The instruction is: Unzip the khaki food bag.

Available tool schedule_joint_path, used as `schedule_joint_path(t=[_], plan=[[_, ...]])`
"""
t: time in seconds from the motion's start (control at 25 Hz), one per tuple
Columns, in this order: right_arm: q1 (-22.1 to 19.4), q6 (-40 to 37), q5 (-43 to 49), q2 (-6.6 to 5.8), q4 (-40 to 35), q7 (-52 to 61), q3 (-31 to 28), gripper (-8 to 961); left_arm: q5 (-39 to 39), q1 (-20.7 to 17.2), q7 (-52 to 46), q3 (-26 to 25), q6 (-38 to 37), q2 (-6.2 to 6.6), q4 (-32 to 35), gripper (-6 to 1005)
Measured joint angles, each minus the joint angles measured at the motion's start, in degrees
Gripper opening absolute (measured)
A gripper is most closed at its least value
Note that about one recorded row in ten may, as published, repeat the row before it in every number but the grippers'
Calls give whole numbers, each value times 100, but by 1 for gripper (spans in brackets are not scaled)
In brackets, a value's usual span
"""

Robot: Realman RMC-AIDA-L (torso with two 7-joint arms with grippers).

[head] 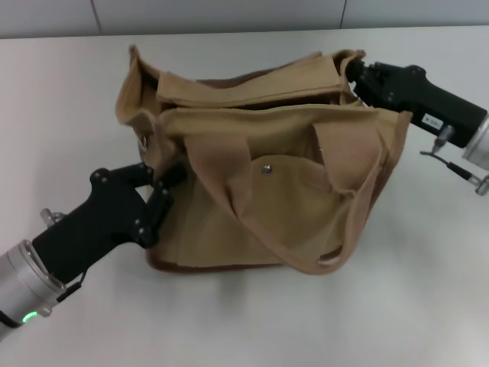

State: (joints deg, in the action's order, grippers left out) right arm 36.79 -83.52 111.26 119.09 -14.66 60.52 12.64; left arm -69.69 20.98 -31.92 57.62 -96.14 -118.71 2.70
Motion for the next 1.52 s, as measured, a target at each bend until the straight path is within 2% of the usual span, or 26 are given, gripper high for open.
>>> schedule_joint_path(t=[0.24,0.36,0.6,0.68,0.76,0.8,0.84,0.88,0.92,0.96,1.0,1.04,1.08,1.12,1.16,1.24,1.28,1.36,1.44,1.48,1.52], plan=[[62,-16,-171,2,-2,5,33,21,40,-114,-43,-59,104,1,23,114],[-21,-39,-219,1,-4,95,12,22,40,-174,-235,-250,119,36,41,246],[-414,-220,-605,-2,-149,189,0,116,45,-362,-1272,-585,130,159,511,487],[-652,-702,-765,-13,-308,219,-1,147,46,-494,-1710,-596,46,263,798,564],[-740,-923,-795,-20,-388,227,-1,178,46,-521,-1834,-602,4,295,853,605],[-878,-1244,-800,-35,-519,274,-3,194,44,-561,-2090,-601,-136,388,989,626],[-878,-1244,-800,-35,-519,274,-3,242,44,-561,-2090,-601,-136,388,989,646],[-988,-1557,-796,-75,-630,356,26,289,5,-584,-2141,-572,-341,469,1065,667],[-988,-1557,-796,-75,-630,356,26,337,5,-584,-2141,-572,-341,469,1065,687],[-1036,-1710,-775,-101,-675,390,57,384,-65,-610,-2142,-550,-530,537,1135,707],[-1088,-2036,-638,-187,-729,393,232,432,-385,-666,-2195,-532,-970,713,1332,728],[-1088,-2036,-638,-187,-729,393,232,540,-385,-666,-2195,-532,-970,713,1332,749],[-1124,-2365,-395,-273,-810,366,566,647,-878,-667,-2394,-512,-1263,886,1572,769],[-1124,-2365,-395,-273,-810,366,566,661,-878,-667,-2394,-512,-1263,886,1572,777],[-1137,-2497,-293,-299,-862,340,741,676,-1214,-646,-2572,-494,-1383,985,1726,785],[-1169,-2815,-106,-325,-997,196,1186,704,-1733,-595,-2810,-476,-1483,1064,1948,800],[-1175,-2957,-21,-328,-1033,83,1403,719,-2109,-540,-2901,-469,-1517,1059,2084,808],[-1162,-3141,131,-322,-1044,-131,1830,733,-2293,-503,-2928,-468,-1517,1038,2137,808],[-1119,-3189,213,-270,-1049,-213,2201,733,-2452,-442,-2948,-468,-1511,997,2168,809],[-1069,-3119,231,-191,-1053,-227,2435,733,-2502,-394,-2954,-468,-1502,974,2174,809],[-1069,-3119,231,-191,-1053,-227,2435,733,-2502,-394,-2954,-468,-1502,974,2174,809]])
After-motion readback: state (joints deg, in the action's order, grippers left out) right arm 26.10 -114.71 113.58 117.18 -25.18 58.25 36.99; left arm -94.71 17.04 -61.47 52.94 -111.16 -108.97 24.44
